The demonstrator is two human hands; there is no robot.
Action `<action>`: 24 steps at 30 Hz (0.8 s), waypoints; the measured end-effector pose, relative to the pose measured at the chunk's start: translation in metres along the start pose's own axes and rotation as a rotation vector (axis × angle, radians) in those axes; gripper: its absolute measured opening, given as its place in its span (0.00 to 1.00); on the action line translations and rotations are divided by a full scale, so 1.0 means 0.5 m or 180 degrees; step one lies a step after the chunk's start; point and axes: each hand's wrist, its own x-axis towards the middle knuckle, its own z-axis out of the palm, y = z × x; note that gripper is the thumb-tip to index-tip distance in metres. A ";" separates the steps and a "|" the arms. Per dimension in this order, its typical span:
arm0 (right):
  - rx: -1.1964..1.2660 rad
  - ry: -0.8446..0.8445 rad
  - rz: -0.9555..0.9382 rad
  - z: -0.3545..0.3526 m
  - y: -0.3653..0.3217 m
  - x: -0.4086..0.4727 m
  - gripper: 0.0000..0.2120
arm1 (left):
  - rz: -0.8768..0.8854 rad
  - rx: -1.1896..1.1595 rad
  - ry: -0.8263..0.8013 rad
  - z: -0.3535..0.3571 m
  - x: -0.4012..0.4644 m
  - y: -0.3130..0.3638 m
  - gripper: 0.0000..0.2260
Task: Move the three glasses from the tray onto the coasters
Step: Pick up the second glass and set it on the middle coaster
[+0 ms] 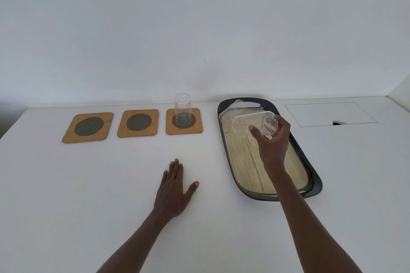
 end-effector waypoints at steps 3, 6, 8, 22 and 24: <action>0.0088 -0.0061 -0.0075 0.018 -0.012 -0.005 0.30 | 0.0017 -0.0104 0.0051 -0.012 -0.003 -0.015 0.39; 0.0150 -0.0137 -0.0057 0.042 -0.022 -0.013 0.30 | -0.0020 0.0027 0.0098 -0.032 -0.001 -0.048 0.38; 0.0190 -0.0237 -0.0037 0.065 -0.028 -0.019 0.31 | -0.0063 0.0103 0.0125 -0.047 0.002 -0.076 0.38; 0.0220 -0.1054 -0.0253 0.315 -0.070 -0.078 0.35 | -0.0820 0.0297 0.0374 -0.159 0.030 -0.291 0.37; 0.0133 -0.1171 -0.0291 0.358 -0.073 -0.084 0.36 | -0.0902 0.0293 0.0400 -0.157 0.029 -0.302 0.38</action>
